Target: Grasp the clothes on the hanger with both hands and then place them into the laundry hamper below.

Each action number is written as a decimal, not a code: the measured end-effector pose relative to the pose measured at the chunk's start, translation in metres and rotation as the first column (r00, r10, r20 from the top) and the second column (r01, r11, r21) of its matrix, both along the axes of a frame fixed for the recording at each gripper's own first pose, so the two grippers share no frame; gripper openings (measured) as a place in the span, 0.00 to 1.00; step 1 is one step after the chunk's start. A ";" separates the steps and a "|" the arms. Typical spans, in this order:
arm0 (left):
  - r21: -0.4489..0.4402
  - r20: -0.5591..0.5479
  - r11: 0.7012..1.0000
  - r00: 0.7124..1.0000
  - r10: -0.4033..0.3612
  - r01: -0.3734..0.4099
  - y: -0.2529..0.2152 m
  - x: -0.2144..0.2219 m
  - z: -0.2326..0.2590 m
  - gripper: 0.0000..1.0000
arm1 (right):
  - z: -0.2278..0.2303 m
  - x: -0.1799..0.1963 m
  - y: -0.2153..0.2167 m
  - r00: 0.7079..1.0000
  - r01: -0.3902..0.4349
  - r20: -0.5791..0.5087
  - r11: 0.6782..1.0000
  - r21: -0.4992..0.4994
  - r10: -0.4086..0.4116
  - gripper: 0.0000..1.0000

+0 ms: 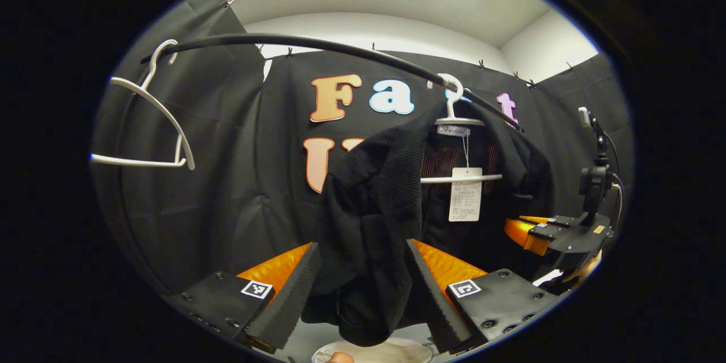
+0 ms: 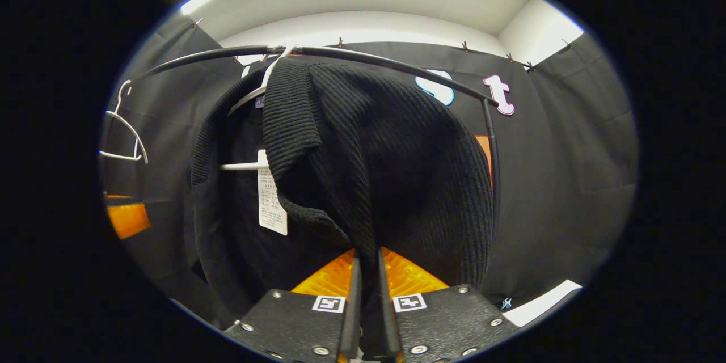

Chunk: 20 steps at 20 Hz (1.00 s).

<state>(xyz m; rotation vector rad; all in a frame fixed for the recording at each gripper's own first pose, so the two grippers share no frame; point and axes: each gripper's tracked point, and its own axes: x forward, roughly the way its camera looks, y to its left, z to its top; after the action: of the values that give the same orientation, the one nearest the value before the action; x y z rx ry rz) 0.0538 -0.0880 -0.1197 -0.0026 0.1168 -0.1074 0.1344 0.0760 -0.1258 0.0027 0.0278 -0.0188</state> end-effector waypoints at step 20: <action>-0.038 -0.086 0.999 0.996 -0.035 0.032 -0.047 0.065 -0.050 0.65 | 0.076 -0.080 -0.032 0.985 -0.076 0.148 0.995 -0.071 0.086 0.06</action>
<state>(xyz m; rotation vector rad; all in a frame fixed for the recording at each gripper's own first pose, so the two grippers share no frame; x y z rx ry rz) 0.1184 -0.1350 -0.1694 -0.0417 0.2017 -0.1430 0.0546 0.0436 -0.0494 -0.0624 -0.1240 0.0617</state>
